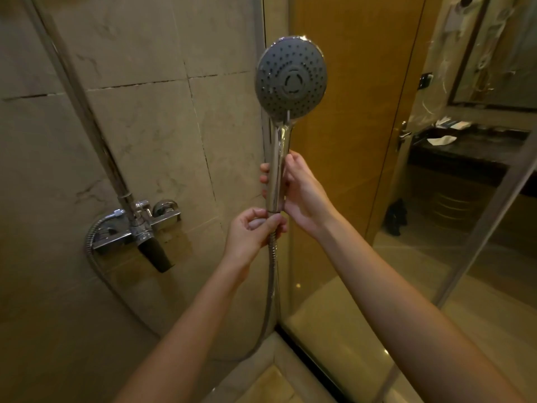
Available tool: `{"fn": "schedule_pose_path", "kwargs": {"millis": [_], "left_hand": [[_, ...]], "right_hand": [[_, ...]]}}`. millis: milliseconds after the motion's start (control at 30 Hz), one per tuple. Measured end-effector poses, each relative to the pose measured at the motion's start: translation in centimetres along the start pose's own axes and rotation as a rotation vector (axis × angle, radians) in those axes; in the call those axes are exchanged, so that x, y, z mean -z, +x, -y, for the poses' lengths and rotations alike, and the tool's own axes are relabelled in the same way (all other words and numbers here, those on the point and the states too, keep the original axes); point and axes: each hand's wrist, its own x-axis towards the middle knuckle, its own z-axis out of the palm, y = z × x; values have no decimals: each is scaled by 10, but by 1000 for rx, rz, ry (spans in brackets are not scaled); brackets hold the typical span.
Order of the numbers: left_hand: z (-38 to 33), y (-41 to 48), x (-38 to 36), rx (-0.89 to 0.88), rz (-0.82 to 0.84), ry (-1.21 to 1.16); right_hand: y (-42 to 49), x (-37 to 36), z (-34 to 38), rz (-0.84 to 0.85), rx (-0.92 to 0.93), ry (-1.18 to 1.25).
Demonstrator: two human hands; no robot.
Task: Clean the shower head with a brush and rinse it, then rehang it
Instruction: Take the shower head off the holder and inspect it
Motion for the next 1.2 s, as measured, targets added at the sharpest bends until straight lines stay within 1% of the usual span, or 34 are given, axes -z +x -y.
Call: {"fn": "schedule_pose_path", "kwargs": {"millis": [167, 233, 333, 433, 600, 633, 767, 933, 1033, 1133, 1200], "left_hand": [[-2, -1, 6, 1, -24, 59], [-2, -1, 7, 2, -43, 59], [-2, -2, 8, 20, -22, 61], [-2, -1, 6, 15, -3, 23], [-2, 1, 2, -5, 23, 30], [-3, 0, 2, -3, 20, 30], [-5, -3, -1, 3, -2, 39], [-5, -4, -3, -1, 1, 18], [-5, -3, -2, -13, 16, 1], [-4, -1, -3, -13, 29, -2], [-3, -1, -6, -11, 14, -4]], "right_hand": [[-4, -1, -3, -2, -19, -178], [-2, -2, -1, -5, -13, -228], [-1, -1, -1, -35, -20, -268], [0, 1, -2, -44, 12, -241], [0, -7, -3, -37, 54, -40], [0, -8, -4, -43, 66, -55], [-3, -7, -4, -76, 128, -275], [-4, -4, -3, -102, 165, -388], [-4, 3, 0, -78, 156, -362], [-3, 2, 3, -12, 124, -228], [-1, -2, 2, -32, 124, -218]]}}
